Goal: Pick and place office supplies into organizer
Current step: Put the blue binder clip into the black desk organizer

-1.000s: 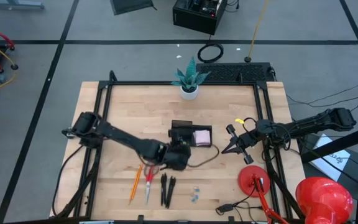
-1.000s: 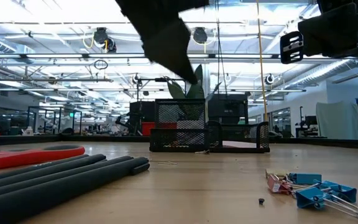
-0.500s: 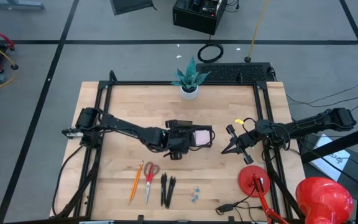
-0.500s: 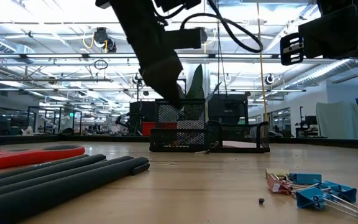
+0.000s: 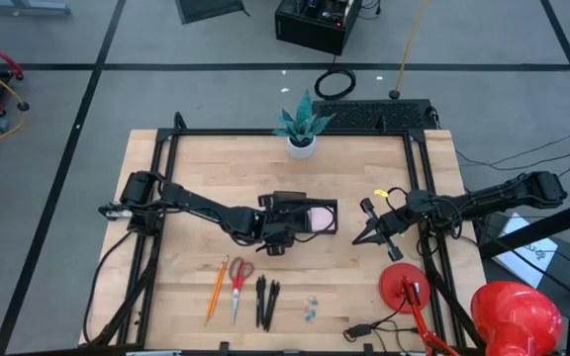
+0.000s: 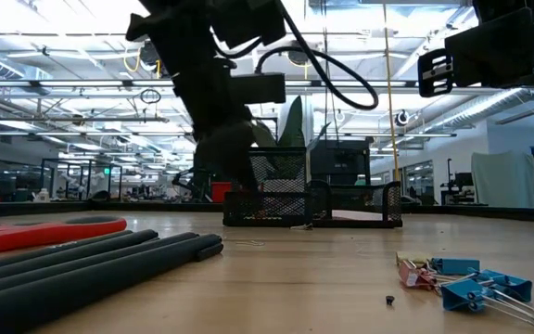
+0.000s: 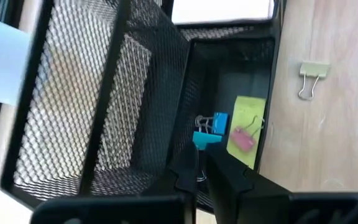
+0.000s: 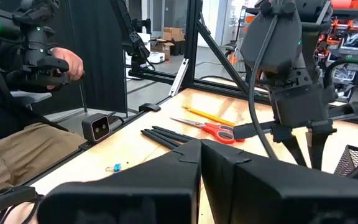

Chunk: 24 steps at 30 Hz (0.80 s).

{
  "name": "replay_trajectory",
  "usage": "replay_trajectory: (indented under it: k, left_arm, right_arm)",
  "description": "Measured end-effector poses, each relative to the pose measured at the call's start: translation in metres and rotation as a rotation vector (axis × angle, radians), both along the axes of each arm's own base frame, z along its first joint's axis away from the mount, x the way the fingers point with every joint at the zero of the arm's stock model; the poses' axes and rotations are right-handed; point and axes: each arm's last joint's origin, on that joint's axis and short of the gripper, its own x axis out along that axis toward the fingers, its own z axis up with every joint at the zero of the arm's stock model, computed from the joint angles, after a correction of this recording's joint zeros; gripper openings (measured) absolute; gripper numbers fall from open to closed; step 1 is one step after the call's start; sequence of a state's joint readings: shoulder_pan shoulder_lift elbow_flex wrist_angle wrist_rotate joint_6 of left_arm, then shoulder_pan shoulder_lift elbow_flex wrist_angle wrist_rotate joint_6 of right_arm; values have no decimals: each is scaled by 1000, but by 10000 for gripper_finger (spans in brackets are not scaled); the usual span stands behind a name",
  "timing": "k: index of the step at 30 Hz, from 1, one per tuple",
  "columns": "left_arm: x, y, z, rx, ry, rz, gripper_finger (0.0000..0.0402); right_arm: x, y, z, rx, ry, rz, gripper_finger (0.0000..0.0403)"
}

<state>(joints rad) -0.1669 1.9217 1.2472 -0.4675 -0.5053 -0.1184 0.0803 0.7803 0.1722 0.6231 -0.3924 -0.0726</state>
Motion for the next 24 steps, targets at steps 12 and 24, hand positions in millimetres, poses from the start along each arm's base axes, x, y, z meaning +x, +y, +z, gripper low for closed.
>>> replay_trajectory:
  k: [12,24]
  left_arm:
    - [0,-1,-2,-63,8,-20,26]
    - [1,5,-2,-118,4,7,34]
  right_arm:
    - [0,0,0,-1,-1,-2,4]
    - [0,0,0,0,0,-2,4]
